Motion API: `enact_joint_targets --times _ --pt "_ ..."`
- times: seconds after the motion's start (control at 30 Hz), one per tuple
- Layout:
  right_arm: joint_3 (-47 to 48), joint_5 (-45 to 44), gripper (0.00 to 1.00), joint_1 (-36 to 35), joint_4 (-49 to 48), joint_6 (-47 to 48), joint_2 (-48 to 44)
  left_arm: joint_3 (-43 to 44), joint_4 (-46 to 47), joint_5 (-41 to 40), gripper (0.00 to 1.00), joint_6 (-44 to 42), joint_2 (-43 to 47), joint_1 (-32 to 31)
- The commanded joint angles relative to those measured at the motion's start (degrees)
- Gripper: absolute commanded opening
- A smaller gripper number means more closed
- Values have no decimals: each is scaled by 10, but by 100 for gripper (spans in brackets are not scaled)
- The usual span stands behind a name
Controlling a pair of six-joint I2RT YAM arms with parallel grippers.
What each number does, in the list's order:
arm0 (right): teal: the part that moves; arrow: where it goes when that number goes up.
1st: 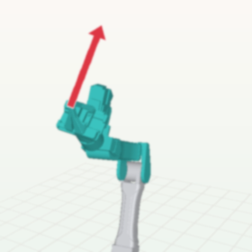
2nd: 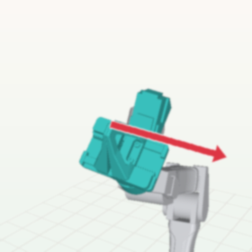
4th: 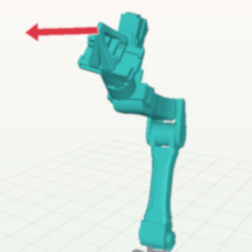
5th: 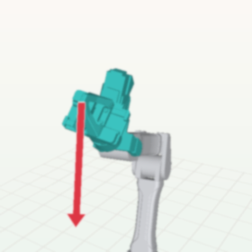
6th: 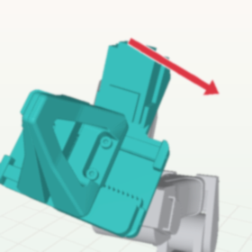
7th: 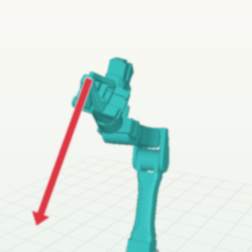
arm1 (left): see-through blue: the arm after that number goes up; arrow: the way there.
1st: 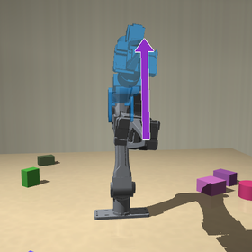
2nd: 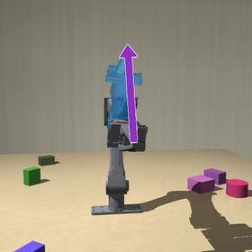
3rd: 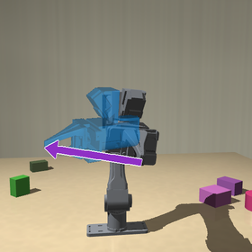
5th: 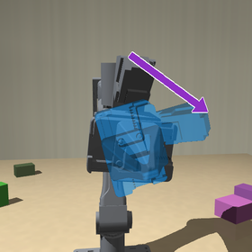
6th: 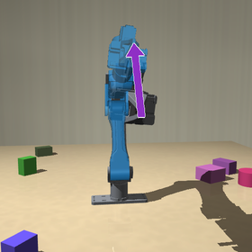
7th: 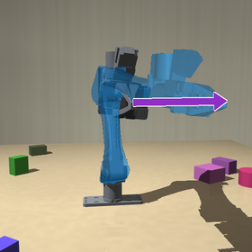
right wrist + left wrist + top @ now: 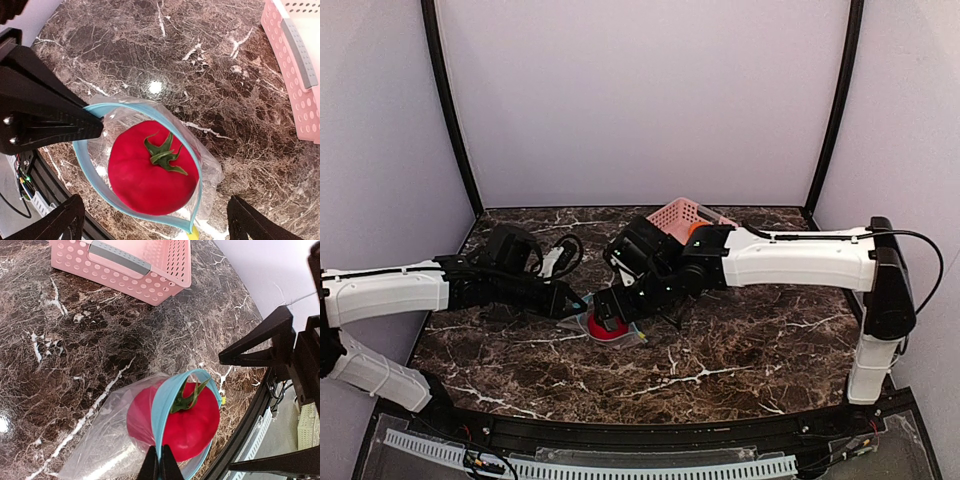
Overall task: Place the food in the zip-top bag and seal the zipper
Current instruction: Adjust the fake fruit in the zipper food storage bag.
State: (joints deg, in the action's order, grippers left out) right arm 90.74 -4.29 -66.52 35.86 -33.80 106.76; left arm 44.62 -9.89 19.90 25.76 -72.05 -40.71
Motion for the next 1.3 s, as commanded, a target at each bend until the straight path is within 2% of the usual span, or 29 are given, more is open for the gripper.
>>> enact_joint_targets --times 0.0,0.5,0.87,1.07,1.27 --pt "22 -16 98 5 -11 -21 33 -11 3 -2 1 2 20 2" --pt "38 -56 98 15 -41 -37 100 -27 26 15 1 19 26 2" --pt "36 -84 97 22 -23 -51 119 -25 26 9 1 22 34 2" --pt "55 -124 97 23 31 -53 137 -13 -8 -30 1 10 48 2" --pt "59 -150 97 24 74 -65 136 12 -78 -123 1 -8 54 2"
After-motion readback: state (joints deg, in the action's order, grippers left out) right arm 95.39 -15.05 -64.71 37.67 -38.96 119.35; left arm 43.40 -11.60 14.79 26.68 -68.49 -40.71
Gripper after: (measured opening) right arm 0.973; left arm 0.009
